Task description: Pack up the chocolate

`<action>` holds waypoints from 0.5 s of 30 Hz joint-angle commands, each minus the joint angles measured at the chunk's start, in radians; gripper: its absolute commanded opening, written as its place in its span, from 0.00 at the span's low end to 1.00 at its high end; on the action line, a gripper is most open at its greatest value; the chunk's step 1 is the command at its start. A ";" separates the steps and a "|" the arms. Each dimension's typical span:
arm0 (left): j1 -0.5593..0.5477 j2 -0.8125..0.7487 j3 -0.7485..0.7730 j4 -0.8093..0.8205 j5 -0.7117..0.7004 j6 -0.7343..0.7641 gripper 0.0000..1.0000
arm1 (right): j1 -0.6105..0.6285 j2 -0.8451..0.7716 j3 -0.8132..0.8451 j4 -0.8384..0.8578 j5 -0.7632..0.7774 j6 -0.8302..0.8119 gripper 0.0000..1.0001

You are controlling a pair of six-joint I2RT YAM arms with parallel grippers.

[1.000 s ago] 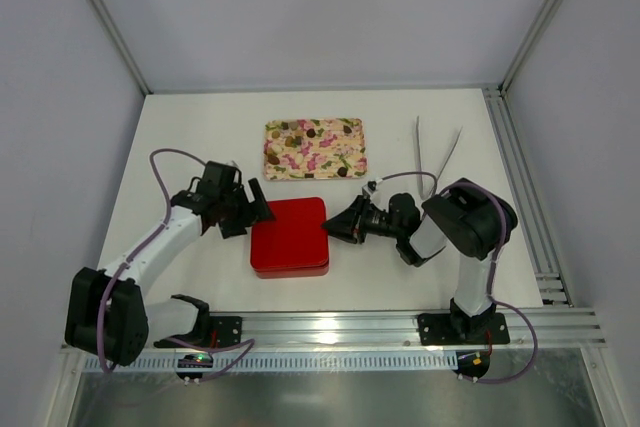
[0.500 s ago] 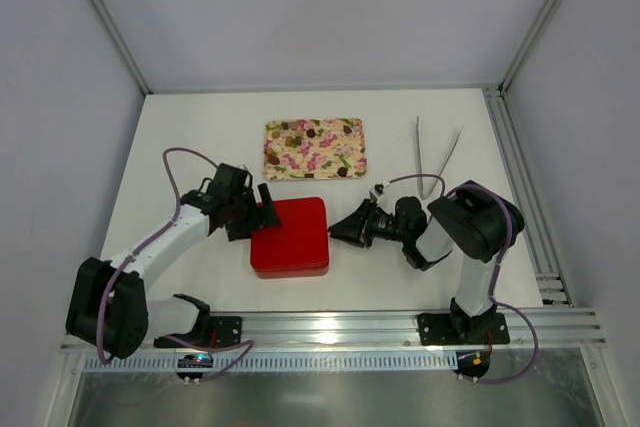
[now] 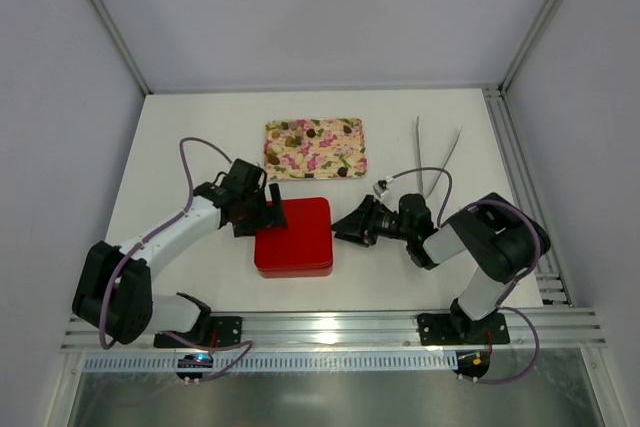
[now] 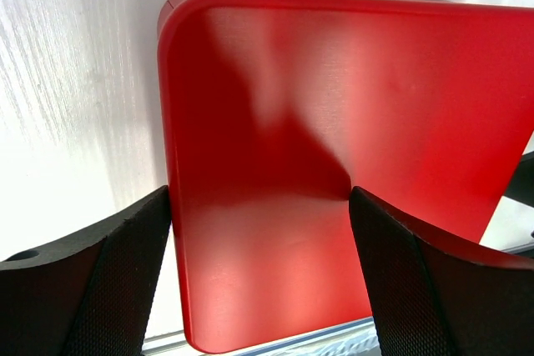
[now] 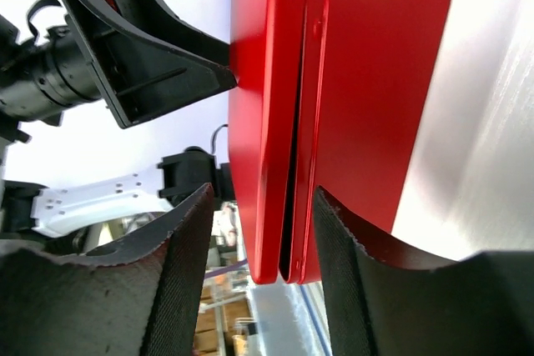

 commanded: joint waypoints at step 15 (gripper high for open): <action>-0.098 0.053 0.115 -0.100 -0.148 0.052 0.83 | 0.064 -0.162 0.131 -0.477 0.110 -0.285 0.62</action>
